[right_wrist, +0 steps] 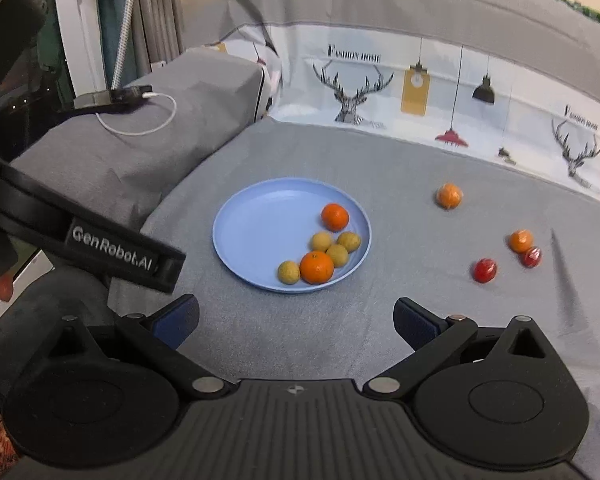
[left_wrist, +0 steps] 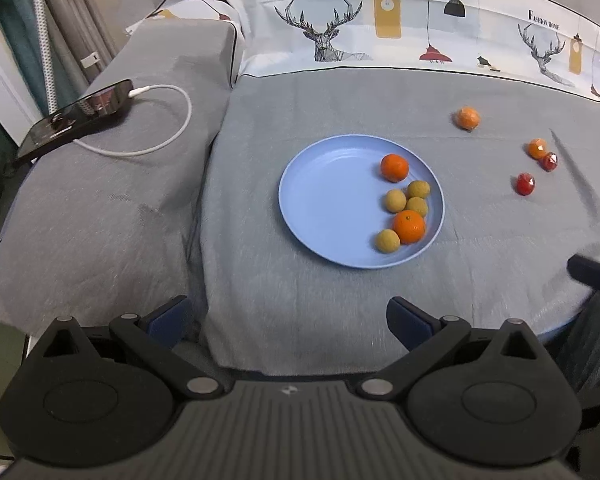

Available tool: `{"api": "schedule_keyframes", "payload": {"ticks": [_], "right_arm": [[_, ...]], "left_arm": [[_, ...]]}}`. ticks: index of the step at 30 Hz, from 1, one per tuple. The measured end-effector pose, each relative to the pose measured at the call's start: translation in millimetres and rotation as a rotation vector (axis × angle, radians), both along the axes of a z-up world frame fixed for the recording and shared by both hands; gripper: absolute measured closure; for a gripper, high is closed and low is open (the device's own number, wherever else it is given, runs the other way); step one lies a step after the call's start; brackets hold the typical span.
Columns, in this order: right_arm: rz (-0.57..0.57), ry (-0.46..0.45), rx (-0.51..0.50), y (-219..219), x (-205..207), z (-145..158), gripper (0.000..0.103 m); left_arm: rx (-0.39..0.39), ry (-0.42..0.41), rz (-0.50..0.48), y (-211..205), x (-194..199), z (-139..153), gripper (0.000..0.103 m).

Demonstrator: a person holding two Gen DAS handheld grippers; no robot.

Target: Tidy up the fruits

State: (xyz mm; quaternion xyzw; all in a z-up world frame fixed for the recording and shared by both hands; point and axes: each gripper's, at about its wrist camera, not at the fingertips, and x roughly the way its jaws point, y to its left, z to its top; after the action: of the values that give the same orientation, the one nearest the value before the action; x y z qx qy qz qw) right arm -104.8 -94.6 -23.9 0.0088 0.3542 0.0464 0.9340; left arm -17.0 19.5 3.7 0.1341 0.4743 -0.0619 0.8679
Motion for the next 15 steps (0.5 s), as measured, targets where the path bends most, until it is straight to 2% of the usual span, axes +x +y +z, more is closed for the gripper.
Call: {"api": "schedule_keyframes", "payload": {"ticks": [8, 15], "right_arm": [[-0.006, -0.073, -0.020, -3.1, -21.2, 16.0, 0.001], [-0.015, -0.085, -0.018, -2.6, -28.8, 19.1, 0.001]], "left_arm": [[-0.013, -0.037, 0.026, 6.4, -16.4, 13.9, 0.000], [-0.014, -0.046, 0.039, 11.4, -22.1, 18.2, 0.000]]}}
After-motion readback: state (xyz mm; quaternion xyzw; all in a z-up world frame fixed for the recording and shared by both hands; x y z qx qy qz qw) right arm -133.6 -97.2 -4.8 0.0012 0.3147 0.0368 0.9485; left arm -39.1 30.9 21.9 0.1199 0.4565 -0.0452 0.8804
